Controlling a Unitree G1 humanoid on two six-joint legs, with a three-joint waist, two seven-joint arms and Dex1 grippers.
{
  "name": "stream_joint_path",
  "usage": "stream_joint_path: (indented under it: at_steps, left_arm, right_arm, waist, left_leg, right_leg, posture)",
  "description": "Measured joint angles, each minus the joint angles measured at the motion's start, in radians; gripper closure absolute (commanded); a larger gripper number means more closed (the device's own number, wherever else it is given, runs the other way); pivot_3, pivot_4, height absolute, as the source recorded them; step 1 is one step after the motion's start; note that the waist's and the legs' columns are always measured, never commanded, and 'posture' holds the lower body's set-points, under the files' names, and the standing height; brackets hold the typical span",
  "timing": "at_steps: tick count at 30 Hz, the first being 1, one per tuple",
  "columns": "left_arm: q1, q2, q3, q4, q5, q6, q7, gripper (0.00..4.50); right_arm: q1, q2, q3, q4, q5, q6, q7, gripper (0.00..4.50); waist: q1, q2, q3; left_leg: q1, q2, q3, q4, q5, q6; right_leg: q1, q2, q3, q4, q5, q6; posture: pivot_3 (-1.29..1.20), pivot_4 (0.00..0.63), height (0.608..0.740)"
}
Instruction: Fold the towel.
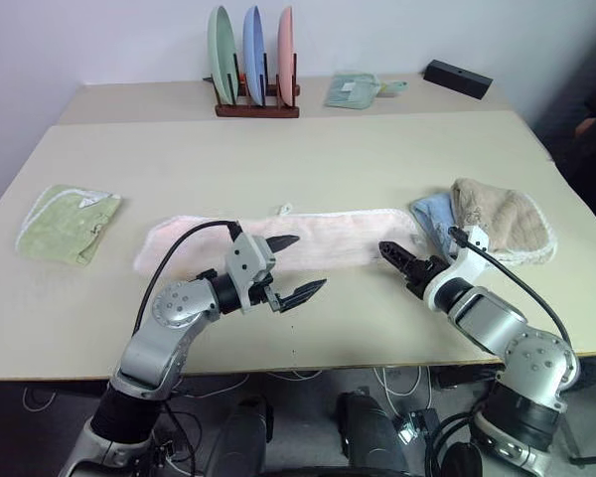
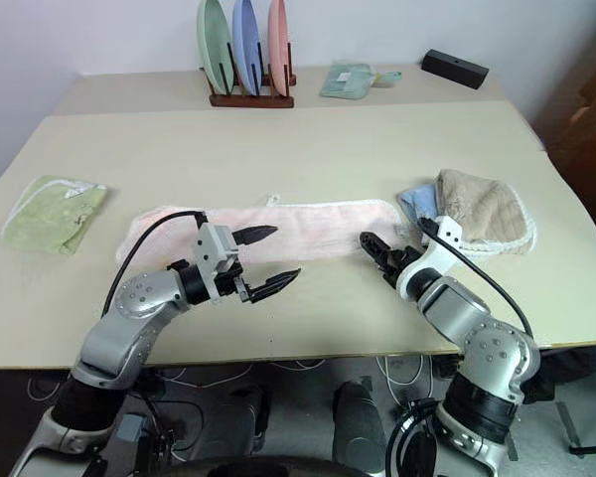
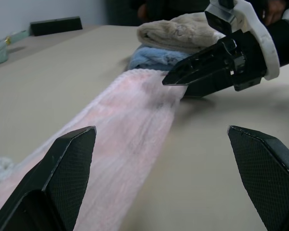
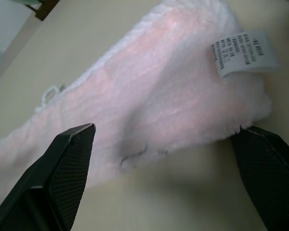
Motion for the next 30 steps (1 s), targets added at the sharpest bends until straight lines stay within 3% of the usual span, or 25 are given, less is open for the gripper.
stream_joint_path:
  at_steps: [1, 4, 11, 15, 25, 30]
  left_arm:
    - [0.000, 0.000, 0.004, 0.000, 0.000, 0.005, 0.009, 0.00]
    - [0.000, 0.010, 0.017, 0.000, 0.005, 0.012, 0.028, 0.00]
    - [0.038, 0.039, 0.070, 0.002, 0.021, 0.011, 0.056, 0.00]
    - [0.066, 0.042, 0.074, 0.002, 0.021, 0.011, 0.066, 0.00]
    - [0.123, 0.107, 0.157, 0.091, 0.042, -0.062, 0.057, 0.00]
    - [0.098, 0.111, 0.165, 0.149, 0.047, -0.100, 0.055, 0.00]
  right_arm:
    - [-0.014, 0.002, 0.000, 0.023, -0.001, -0.017, -0.006, 0.05]
    - [-0.042, 0.004, 0.000, 0.076, -0.005, -0.059, -0.020, 0.91]
    - [-0.056, -0.011, 0.031, 0.146, -0.045, -0.133, -0.028, 4.44]
    - [-0.047, -0.080, 0.086, 0.127, -0.082, -0.150, -0.001, 4.48]
    - [-0.001, -0.403, 0.175, -0.117, -0.123, -0.108, 0.136, 4.48]
    - [-0.159, -0.484, 0.429, -0.192, -0.163, -0.099, 0.276, 4.48]
  waist:
    - [0.000, 0.000, 0.000]
    - [-0.001, 0.000, 0.000]
    - [-0.003, 0.001, 0.000]
    - [0.001, 0.001, 0.000]
    - [0.001, 0.001, 0.000]
    - [-0.007, 0.001, 0.000]
  left_leg:
    - [0.000, 0.000, 0.000, 0.000, 0.000, 0.000]
    - [0.001, 0.000, 0.000, 0.000, 0.000, 0.000]
    - [0.001, 0.000, 0.000, -0.001, 0.000, 0.000]
    - [0.000, 0.000, 0.000, -0.001, 0.000, 0.000]
    - [0.000, 0.000, 0.000, -0.001, 0.000, 0.000]
    - [0.000, 0.001, 0.000, -0.001, 0.000, 0.000]
  right_leg:
    - [0.000, 0.000, 0.000, 0.000, 0.000, 0.000]
    - [0.000, 0.000, 0.000, 0.000, 0.000, 0.000]
    - [0.000, 0.000, 0.000, 0.000, 0.000, 0.000]
    - [0.000, 0.000, 0.000, -0.001, 0.000, 0.000]
    - [0.000, 0.000, 0.000, -0.001, -0.001, 0.000]
    - [0.000, 0.001, -0.001, -0.001, -0.001, 0.000]
  posture:
    - [0.00, 0.150, 0.740]
    - [0.00, 0.150, 0.740]
    - [0.00, 0.150, 0.740]
    - [0.00, 0.150, 0.740]
    - [0.00, 0.150, 0.740]
    - [0.00, 0.150, 0.740]
